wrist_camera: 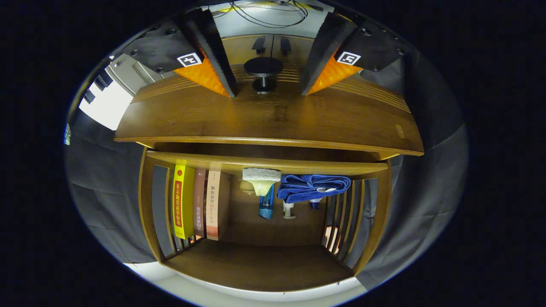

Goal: Pull open the drawer, take out the items inside it, and place them on the countertop above the cabinet.

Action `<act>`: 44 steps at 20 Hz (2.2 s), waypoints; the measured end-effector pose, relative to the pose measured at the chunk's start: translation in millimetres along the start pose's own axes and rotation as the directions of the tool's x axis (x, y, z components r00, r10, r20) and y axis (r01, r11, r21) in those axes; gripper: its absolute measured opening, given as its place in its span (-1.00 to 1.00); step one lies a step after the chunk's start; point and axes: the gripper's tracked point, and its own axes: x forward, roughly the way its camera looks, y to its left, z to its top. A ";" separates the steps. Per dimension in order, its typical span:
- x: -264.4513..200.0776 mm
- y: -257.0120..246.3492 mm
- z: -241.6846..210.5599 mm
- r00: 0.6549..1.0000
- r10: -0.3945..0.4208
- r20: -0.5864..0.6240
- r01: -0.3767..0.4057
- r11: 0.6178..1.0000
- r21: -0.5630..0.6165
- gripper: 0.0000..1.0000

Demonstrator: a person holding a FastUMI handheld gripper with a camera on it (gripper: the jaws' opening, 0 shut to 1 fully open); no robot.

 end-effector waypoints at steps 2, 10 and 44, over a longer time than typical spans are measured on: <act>8.3 -0.2 0.0 1.000 -0.002 0.001 0.002 1.000 -0.005 0.98; 40.7 0.5 2.4 1.000 -0.005 0.005 0.005 1.000 -0.001 0.98; 22.5 -3.4 65.4 0.993 0.025 0.119 -0.024 1.000 -0.010 0.98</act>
